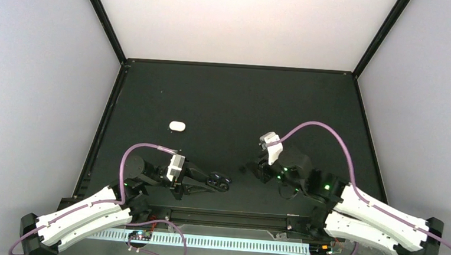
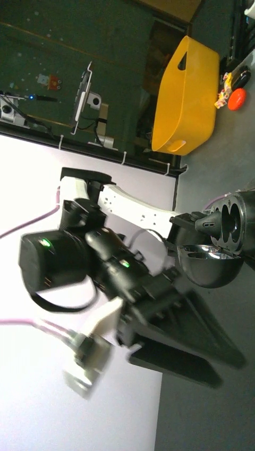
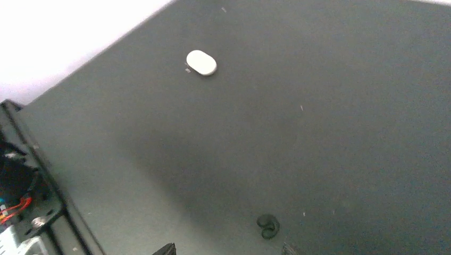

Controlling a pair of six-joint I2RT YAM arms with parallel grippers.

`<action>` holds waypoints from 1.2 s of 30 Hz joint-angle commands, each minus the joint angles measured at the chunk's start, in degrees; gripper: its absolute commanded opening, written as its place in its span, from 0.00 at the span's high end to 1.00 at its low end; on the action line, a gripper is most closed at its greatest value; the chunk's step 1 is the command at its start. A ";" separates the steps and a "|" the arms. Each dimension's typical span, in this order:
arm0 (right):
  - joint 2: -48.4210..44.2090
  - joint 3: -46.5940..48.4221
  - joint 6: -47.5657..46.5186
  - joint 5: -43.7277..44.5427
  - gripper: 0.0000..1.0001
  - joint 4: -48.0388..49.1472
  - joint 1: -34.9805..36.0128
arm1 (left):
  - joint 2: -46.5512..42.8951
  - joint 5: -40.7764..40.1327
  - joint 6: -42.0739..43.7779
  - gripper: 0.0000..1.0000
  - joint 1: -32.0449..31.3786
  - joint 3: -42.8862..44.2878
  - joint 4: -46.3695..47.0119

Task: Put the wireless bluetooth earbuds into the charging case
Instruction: Pick up the earbud from the center of the board.

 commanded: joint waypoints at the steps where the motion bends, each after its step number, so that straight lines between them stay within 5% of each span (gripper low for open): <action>1: 4.19 -7.33 8.52 -6.92 0.49 13.33 -6.13 | -0.48 -0.86 0.87 0.99 -0.49 2.70 -0.10; 10: 21.36 -12.36 12.36 -9.49 0.56 22.93 -17.92 | -1.82 -2.07 1.72 0.98 -0.49 2.62 -2.22; 17: 33.41 -9.80 12.17 -18.31 0.56 26.69 -18.83 | -1.90 -2.53 2.18 0.98 -0.49 2.17 -2.76; 36: 40.82 -10.95 15.64 -28.29 0.65 32.67 -16.14 | -1.74 -2.49 2.60 0.98 -0.49 2.08 -2.99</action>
